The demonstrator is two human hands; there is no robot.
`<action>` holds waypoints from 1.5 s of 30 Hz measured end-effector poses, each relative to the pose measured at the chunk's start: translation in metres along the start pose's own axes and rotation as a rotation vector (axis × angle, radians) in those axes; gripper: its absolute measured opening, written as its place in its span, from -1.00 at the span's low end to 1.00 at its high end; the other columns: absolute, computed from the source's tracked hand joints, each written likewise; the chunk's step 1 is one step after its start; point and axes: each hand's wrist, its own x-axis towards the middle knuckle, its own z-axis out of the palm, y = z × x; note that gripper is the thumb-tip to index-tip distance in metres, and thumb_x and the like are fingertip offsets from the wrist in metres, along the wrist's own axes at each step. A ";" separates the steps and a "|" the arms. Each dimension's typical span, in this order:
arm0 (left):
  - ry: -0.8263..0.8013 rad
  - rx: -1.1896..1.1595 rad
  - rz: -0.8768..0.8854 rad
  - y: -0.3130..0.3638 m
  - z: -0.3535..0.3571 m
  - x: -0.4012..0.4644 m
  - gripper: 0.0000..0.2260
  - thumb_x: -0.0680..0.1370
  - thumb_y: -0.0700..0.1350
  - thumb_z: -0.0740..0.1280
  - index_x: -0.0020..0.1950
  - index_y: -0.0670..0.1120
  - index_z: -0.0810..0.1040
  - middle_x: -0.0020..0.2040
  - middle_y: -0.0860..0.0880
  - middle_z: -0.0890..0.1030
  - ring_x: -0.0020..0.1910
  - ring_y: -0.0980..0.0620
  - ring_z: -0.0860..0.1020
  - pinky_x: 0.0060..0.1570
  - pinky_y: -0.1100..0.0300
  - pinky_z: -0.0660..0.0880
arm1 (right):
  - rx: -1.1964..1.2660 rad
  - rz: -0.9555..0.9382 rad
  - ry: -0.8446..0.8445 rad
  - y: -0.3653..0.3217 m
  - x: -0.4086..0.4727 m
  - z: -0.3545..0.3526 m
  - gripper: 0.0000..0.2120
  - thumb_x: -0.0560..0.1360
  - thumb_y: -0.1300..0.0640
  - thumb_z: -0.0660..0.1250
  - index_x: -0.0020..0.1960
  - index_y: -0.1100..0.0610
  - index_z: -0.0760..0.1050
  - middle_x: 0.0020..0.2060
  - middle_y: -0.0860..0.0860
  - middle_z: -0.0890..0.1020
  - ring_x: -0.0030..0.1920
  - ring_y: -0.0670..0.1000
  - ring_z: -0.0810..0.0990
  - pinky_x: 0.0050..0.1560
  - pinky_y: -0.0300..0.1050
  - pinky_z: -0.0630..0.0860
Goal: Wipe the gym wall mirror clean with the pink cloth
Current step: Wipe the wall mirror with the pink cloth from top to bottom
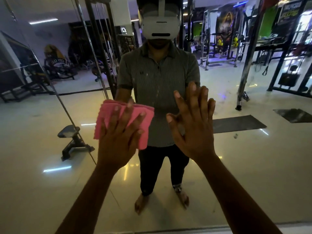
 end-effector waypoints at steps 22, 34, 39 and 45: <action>0.012 -0.025 0.109 0.026 -0.005 0.039 -0.44 0.79 0.24 0.02 0.77 0.13 0.03 0.79 -0.07 -0.13 0.76 -0.28 -0.12 0.61 -0.42 -0.27 | -0.042 0.005 0.007 -0.004 -0.002 -0.004 -0.30 0.70 -0.02 0.41 0.74 0.10 0.23 0.77 0.21 0.06 0.77 0.31 -0.09 0.71 0.45 -0.07; 0.054 -0.012 0.118 0.019 -0.013 0.056 -0.44 0.79 0.21 0.05 0.78 0.10 0.05 0.79 -0.12 -0.01 0.75 -0.32 -0.04 0.63 -0.46 -0.19 | -0.027 -0.027 0.018 0.001 -0.003 -0.004 -0.31 0.71 -0.03 0.40 0.75 0.08 0.23 0.77 0.16 0.02 0.77 0.32 -0.07 0.70 0.47 -0.03; 0.155 0.067 -0.037 -0.013 -0.039 0.075 -0.39 0.78 0.19 0.16 0.78 0.04 0.07 0.78 -0.17 -0.04 0.74 -0.34 -0.02 0.64 -0.46 -0.14 | -0.023 -0.028 0.021 0.001 -0.003 -0.004 -0.31 0.71 -0.05 0.38 0.75 0.06 0.22 0.78 0.16 0.03 0.77 0.30 -0.08 0.68 0.49 0.01; 0.099 -0.046 -0.044 0.046 -0.009 0.069 -0.41 0.80 0.20 0.07 0.79 0.02 0.05 0.78 -0.18 -0.02 0.75 -0.30 -0.07 0.62 -0.51 -0.13 | 0.020 -0.007 0.043 0.003 -0.004 -0.008 -0.28 0.71 -0.07 0.39 0.75 0.10 0.19 0.77 0.20 0.05 0.77 0.30 -0.08 0.68 0.49 0.02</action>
